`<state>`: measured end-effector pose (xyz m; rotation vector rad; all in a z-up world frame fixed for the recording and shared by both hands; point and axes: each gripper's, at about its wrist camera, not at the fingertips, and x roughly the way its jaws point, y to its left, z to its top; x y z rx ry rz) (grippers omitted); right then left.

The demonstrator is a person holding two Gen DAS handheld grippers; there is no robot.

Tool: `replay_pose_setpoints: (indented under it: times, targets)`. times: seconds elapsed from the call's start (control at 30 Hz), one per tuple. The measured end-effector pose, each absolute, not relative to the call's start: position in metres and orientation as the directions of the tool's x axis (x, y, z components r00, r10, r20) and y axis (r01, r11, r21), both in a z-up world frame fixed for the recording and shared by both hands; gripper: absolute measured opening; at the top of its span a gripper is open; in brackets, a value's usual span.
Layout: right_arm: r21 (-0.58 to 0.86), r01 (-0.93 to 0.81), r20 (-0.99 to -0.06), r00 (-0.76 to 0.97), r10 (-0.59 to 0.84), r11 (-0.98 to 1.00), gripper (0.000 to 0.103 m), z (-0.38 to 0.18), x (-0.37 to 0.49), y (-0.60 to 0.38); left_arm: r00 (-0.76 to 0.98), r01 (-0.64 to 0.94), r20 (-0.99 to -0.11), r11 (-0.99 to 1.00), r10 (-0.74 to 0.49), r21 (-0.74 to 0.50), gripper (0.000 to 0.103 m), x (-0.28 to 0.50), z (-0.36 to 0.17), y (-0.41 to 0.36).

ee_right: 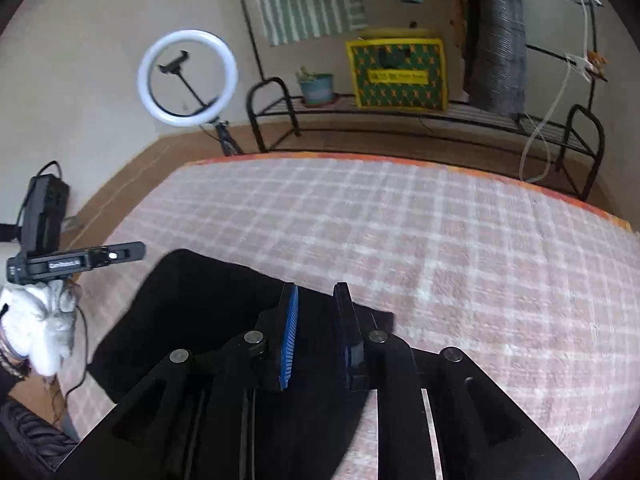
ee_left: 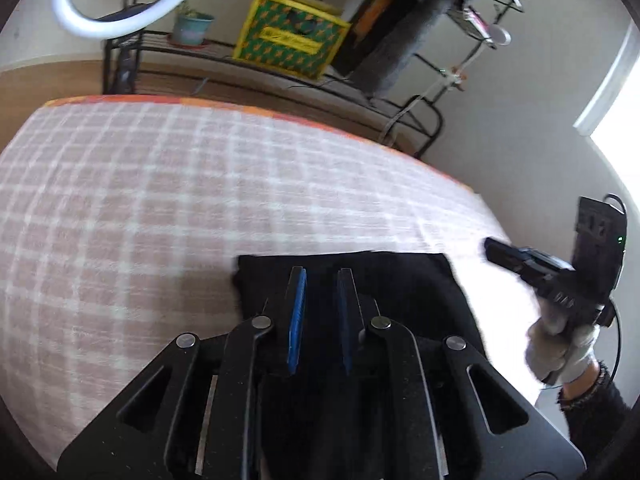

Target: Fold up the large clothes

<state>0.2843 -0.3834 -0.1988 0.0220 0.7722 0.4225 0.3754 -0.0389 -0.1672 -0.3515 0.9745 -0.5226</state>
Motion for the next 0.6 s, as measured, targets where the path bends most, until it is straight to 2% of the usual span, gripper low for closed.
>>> replay_pose_setpoints:
  times: [0.1,0.23,0.37,0.47,0.6]
  targets:
    - [0.181,-0.444,-0.678,0.59,0.438,0.878,0.007,-0.204,0.289,-0.346,0.403,0.3,-0.681,0.791,-0.611,-0.533,0.013,0.378,-0.168,-0.066]
    - [0.158,-0.47,-0.718,0.549,0.428,0.868,0.007,-0.227,0.3,-0.321,0.346,0.334,-0.71,0.788,-0.613,-0.518,0.013,0.384,-0.18,-0.098]
    - [0.178,-0.455,-0.776,0.48,0.409,0.872,0.007,-0.256,0.314,-0.319,0.284,0.359,-0.81,0.84,-0.514,-0.407,0.013,0.379,-0.207,-0.12]
    - [0.181,-0.452,-0.81,0.435,0.393,0.873,0.007,-0.275,0.312,-0.32,0.293,0.392,-0.781,0.814,-0.552,-0.428,0.013,0.369,-0.221,-0.114]
    - [0.206,-0.453,-0.799,0.434,0.416,0.867,0.007,-0.28,0.308,-0.327,0.293,0.4,-0.771,0.805,-0.565,-0.438,0.013,0.371,-0.22,-0.112]
